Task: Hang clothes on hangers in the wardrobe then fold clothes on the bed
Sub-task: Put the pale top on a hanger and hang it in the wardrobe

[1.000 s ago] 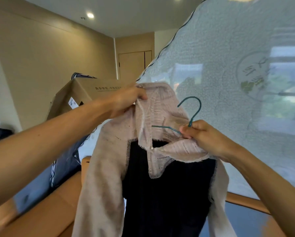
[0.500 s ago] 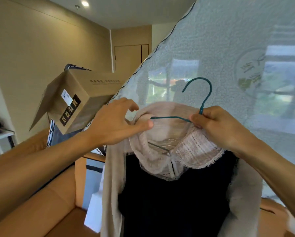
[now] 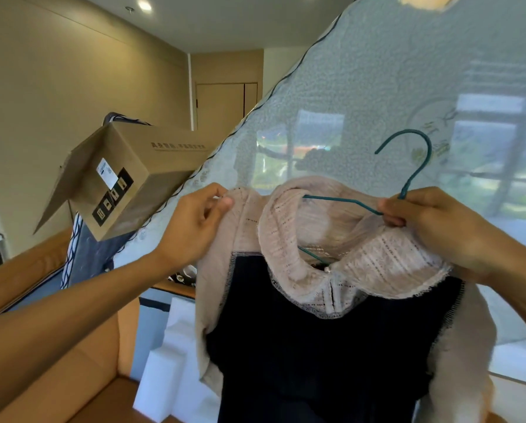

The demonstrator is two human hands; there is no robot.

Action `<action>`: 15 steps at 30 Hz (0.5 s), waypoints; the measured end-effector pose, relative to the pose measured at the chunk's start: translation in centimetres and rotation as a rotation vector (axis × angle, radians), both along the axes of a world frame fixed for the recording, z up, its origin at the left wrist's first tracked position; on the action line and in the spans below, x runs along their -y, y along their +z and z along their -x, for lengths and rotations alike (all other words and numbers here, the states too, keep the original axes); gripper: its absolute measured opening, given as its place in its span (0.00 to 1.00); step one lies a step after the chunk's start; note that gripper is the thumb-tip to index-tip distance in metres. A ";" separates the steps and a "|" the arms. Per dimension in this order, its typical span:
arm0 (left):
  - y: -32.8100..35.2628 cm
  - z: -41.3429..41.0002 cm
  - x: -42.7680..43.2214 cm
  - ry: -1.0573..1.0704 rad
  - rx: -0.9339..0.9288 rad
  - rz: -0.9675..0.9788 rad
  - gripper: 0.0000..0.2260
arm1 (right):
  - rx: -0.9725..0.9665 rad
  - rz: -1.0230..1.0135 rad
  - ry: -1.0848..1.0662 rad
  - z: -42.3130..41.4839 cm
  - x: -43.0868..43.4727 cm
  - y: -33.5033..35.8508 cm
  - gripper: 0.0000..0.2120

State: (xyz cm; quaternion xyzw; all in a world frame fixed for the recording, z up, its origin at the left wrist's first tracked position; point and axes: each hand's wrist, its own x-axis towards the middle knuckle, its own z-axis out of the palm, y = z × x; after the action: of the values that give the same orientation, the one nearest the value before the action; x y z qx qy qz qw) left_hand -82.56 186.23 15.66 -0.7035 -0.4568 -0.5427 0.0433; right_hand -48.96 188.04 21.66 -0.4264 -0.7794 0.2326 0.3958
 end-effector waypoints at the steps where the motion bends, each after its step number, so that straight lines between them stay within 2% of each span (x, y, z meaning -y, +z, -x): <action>1: 0.7 0.1 0.1 0.021 -0.026 -0.038 0.15 | 0.052 0.006 0.027 -0.7 0.1 0.1 0.22; 5: 3.3 0.9 0.1 0.074 -0.039 -0.047 0.15 | 0.410 0.035 0.147 -2.2 1.1 0.2 0.21; 7: 4.3 1.0 0.1 0.068 -0.013 -0.039 0.14 | 0.471 0.047 0.180 -1.8 1.8 -0.3 0.19; 9: 4.9 0.9 -0.1 0.077 -0.056 0.004 0.16 | 0.384 0.030 0.228 -1.0 2.0 -0.8 0.19; 12: 5.0 0.7 -0.2 0.154 -0.240 0.249 0.18 | 0.217 -0.010 0.230 0.4 2.2 -1.2 0.20; 13: 5.1 0.4 0.1 0.148 -0.261 0.313 0.17 | 0.164 -0.013 0.219 0.7 2.3 -1.3 0.22; 15: 5.3 -0.5 1.4 0.104 -0.184 0.337 0.18 | 0.088 -0.023 0.194 1.2 2.2 -1.4 0.23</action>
State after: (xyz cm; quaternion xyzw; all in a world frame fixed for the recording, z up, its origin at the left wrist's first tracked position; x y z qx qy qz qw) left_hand -82.02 184.78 20.95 -0.7229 -0.5709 -0.3891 -0.0058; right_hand -50.17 185.81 20.27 -0.3542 -0.8362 0.2419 0.3418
